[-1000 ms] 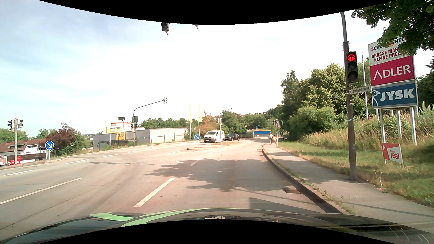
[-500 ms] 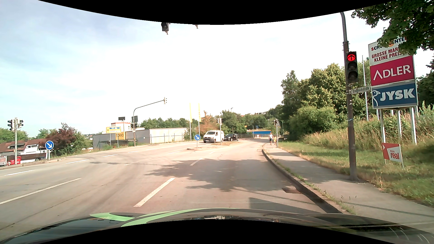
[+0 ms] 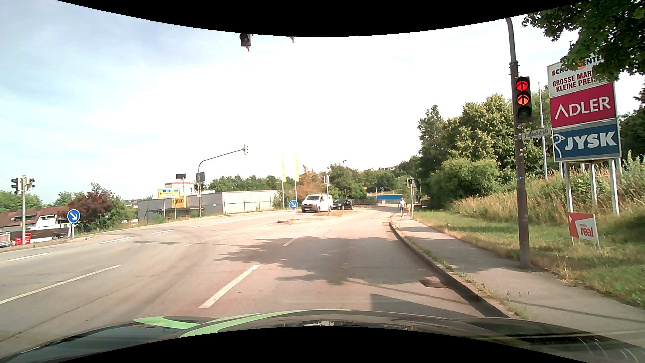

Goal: Follow the waypoints while adhering to traffic rules and regulations

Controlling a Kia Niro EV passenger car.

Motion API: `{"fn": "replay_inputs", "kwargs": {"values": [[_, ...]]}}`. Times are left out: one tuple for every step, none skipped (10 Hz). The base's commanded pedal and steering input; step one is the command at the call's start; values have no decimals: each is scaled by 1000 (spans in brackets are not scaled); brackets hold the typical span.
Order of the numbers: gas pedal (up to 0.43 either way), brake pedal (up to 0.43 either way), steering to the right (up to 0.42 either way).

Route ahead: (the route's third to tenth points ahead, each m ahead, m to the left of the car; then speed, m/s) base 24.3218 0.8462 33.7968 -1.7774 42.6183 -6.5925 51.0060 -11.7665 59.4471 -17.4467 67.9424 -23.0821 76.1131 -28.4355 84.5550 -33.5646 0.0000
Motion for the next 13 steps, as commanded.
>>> {"fn": "replay_inputs", "kwargs": {"values": [[0,274,74],[0,274,74],[0,280,74],[0,274,74],[0,244,74],[0,0,74],[0,0,74],[331,0,74],[500,0,74],[559,0,74],[559,0,74],[559,0,74],[571,0,74]]}}
